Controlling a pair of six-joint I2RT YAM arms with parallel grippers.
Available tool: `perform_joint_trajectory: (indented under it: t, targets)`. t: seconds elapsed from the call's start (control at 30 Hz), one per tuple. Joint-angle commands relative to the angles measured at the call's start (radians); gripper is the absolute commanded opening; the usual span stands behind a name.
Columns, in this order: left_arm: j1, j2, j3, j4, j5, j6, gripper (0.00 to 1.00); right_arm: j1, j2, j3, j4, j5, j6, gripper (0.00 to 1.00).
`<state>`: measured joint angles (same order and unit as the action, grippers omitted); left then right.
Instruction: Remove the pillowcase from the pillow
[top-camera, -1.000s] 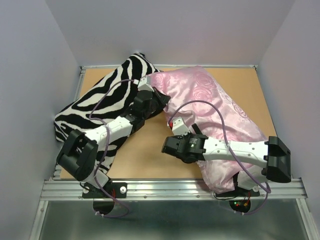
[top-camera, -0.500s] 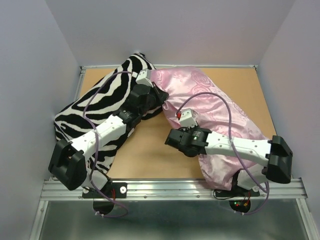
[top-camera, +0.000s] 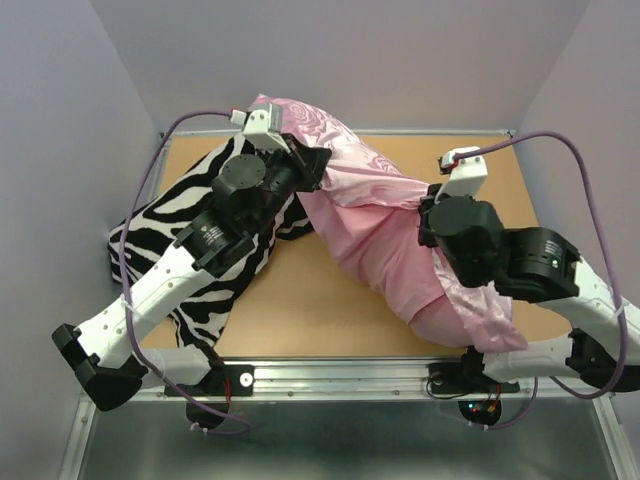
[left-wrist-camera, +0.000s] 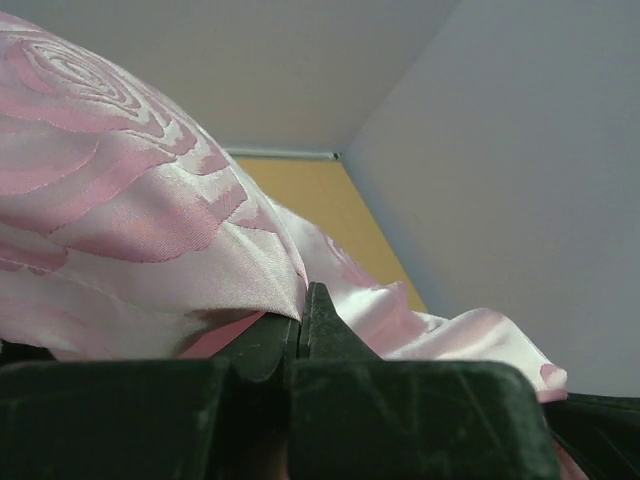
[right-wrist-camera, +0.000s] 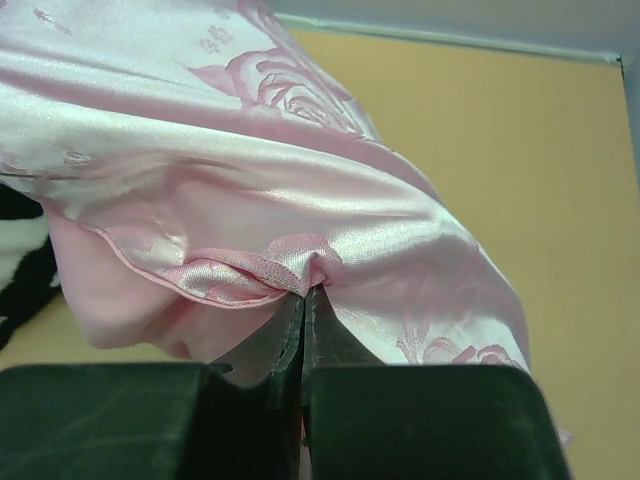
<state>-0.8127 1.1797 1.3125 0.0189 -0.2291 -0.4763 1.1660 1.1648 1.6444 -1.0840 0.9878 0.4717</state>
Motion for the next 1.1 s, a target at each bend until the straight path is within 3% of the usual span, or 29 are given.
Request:
perform_joint_trajectory:
  t: [0.0,0.27,0.5,0.7,0.8,0.87,1.07]
  targets:
    - [-0.014,-0.045,0.188,0.033,-0.058,0.112,0.0,-0.003,-0.033,0.12,0.159,-0.008,-0.105,0.01]
    - [-0.037,0.052,0.422,0.001,-0.061,0.189,0.0,-0.003,-0.076,0.169,0.226,-0.041,-0.162,0.0]
    - [-0.166,0.037,0.479,0.038,-0.193,0.298,0.0,-0.003,-0.051,0.155,0.288,-0.095,-0.193,0.01]
    - [-0.151,0.079,0.511,-0.017,-0.286,0.306,0.0,-0.003,0.045,0.143,0.317,-0.1,-0.194,0.01]
    - [-0.112,0.112,0.519,-0.068,-0.236,0.271,0.0,-0.014,0.087,0.088,0.358,-0.118,-0.191,0.01]
    - [-0.051,0.147,0.518,-0.085,-0.164,0.226,0.0,-0.09,0.11,0.052,0.377,-0.176,-0.176,0.01]
    - [0.112,0.273,0.51,-0.114,-0.027,0.136,0.0,-0.408,0.197,-0.05,0.476,-0.55,-0.165,0.01]
